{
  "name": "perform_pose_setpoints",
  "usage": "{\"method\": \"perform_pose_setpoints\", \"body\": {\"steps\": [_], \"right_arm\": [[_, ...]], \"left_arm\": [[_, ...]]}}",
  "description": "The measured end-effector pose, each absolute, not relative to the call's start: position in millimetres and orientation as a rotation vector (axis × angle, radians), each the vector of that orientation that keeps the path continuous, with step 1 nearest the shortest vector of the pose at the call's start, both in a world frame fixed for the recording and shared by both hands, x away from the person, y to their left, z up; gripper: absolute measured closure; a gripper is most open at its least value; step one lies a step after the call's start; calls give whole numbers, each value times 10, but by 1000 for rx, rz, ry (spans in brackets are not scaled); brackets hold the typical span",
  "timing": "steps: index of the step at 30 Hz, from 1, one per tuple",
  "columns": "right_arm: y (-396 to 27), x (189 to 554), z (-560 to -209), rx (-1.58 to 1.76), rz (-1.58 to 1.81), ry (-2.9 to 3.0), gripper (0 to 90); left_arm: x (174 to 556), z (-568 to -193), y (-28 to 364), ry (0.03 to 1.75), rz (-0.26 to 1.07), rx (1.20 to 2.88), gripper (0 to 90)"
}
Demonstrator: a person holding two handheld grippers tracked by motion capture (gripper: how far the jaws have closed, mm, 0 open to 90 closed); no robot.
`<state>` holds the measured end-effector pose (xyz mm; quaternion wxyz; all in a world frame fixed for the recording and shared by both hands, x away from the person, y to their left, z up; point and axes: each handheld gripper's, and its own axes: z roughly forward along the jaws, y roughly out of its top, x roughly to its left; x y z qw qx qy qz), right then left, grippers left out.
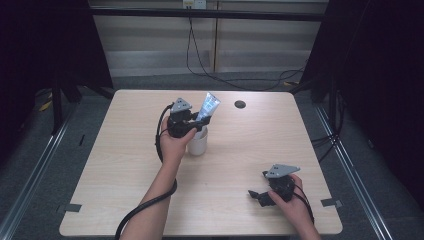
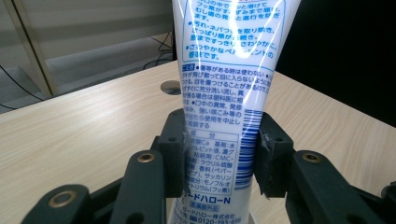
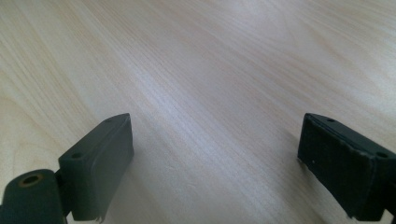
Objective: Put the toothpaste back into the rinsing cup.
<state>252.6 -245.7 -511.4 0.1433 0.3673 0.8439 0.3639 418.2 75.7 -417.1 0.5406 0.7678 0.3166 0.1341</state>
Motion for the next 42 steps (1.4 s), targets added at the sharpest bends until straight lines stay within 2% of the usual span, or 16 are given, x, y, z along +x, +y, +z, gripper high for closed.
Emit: {"method": "perform_pose_setpoints", "body": {"steps": [42], "right_arm": [[-2457,2526,-5114,1059,1049,2434,99]], "left_arm": [[4113,-4316,837,770,323,1863,574]]}}
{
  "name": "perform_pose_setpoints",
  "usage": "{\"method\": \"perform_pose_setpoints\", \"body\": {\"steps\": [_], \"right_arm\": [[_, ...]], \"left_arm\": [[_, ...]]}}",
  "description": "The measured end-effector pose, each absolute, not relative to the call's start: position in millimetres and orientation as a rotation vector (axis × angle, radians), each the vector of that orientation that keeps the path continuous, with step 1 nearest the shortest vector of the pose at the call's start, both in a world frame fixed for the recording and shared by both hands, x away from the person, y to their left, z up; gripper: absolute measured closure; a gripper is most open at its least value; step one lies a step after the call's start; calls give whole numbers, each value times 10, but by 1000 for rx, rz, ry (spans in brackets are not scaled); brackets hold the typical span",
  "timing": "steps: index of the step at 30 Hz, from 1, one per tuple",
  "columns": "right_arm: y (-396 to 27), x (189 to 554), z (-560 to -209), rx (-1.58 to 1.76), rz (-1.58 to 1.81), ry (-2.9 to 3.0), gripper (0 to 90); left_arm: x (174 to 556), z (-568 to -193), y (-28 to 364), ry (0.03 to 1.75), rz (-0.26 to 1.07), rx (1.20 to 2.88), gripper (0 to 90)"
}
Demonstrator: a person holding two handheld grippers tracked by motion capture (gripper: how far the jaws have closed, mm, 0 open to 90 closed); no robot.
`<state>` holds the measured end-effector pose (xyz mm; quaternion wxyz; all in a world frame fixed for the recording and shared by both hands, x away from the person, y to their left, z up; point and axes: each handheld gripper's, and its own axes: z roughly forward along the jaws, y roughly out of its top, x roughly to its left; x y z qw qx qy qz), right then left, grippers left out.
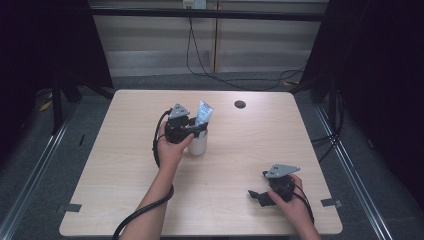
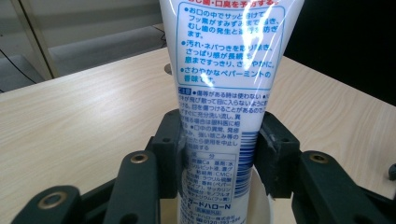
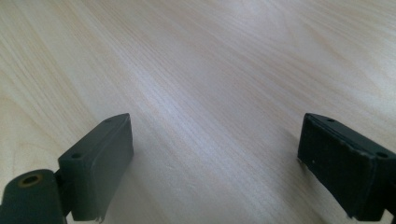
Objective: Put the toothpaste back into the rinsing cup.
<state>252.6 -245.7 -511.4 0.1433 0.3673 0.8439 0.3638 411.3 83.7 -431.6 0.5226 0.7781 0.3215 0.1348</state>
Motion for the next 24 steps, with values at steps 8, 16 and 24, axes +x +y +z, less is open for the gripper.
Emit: {"method": "perform_pose_setpoints", "body": {"steps": [8,16,24], "right_arm": [[-2457,2526,-5114,1059,1049,2434,99],[-2457,2526,-5114,1059,1049,2434,99],[-2457,2526,-5114,1060,1049,2434,99]], "left_arm": [[4099,-4334,848,778,324,1854,569],[4091,-4327,852,774,332,1850,563],[4086,-4348,864,778,334,1852,556]]}}
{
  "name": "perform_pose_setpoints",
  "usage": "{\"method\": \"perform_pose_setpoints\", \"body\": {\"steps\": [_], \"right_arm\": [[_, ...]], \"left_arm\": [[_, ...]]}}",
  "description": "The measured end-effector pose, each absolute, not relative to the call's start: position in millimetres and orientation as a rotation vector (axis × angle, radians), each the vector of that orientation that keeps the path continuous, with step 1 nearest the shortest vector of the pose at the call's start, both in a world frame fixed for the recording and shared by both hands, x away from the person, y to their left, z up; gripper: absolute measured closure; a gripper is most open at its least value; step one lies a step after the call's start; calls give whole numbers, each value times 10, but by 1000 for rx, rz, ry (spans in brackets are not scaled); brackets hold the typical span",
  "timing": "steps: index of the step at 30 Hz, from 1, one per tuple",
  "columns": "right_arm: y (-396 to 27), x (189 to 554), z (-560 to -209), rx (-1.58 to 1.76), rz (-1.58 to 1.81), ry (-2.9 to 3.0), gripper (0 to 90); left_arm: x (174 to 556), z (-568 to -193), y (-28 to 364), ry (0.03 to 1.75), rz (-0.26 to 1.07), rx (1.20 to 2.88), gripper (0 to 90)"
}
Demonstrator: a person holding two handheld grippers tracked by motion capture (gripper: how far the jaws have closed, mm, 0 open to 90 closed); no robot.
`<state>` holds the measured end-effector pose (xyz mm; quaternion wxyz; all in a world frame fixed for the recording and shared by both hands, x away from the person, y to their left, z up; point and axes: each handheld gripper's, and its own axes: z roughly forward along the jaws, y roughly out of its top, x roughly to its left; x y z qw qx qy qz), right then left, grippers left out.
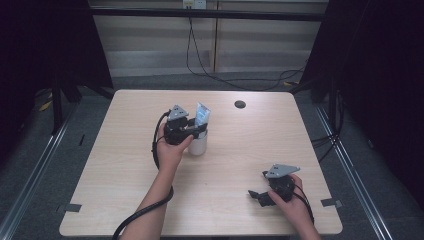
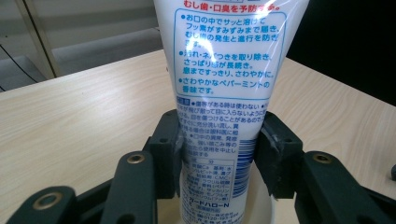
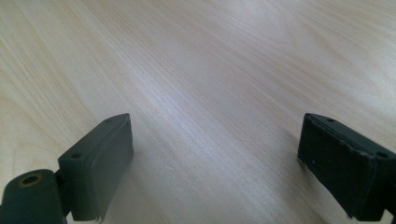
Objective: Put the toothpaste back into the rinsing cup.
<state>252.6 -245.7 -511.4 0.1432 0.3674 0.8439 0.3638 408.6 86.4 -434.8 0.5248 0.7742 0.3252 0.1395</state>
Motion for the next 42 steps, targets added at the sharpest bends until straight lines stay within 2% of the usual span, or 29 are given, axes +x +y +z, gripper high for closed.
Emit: {"method": "perform_pose_setpoints", "body": {"steps": [42], "right_arm": [[-2457,2526,-5114,1060,1049,2433,99]], "left_arm": [[4066,-4440,880,784,319,1879,487]]}}
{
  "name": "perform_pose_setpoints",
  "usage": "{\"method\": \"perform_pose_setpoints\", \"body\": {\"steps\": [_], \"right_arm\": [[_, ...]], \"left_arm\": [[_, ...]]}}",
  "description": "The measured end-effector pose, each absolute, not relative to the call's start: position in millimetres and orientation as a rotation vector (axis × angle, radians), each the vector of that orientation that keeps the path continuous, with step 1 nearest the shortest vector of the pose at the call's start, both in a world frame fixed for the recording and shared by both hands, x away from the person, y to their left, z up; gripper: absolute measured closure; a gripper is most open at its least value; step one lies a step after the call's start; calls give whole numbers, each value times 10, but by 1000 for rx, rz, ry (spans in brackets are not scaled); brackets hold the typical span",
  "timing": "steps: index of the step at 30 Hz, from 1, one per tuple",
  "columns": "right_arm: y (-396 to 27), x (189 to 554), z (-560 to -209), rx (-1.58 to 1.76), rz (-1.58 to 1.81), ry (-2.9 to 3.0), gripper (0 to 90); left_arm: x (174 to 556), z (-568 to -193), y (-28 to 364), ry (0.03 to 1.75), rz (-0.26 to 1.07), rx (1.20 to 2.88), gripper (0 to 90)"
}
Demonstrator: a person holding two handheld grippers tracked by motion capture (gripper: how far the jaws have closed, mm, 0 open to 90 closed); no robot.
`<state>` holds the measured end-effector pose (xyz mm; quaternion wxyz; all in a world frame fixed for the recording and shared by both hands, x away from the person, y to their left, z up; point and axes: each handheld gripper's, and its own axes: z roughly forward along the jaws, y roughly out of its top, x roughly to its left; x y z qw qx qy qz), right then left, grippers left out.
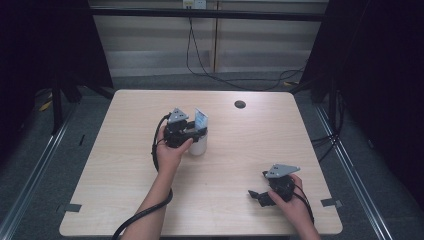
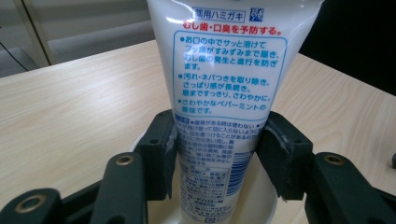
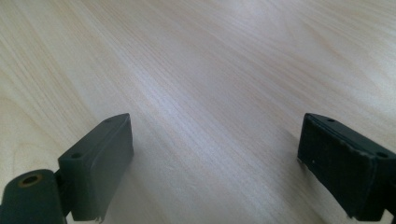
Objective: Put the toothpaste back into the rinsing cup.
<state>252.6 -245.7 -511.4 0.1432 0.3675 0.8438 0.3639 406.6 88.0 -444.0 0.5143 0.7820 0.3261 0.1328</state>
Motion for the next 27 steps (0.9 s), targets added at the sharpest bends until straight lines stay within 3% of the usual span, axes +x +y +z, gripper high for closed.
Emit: {"method": "perform_pose_setpoints", "body": {"steps": [27], "right_arm": [[-2457,2526,-5114,1059,1049,2434,99]], "left_arm": [[4067,-4425,930,783,340,1880,392]]}}
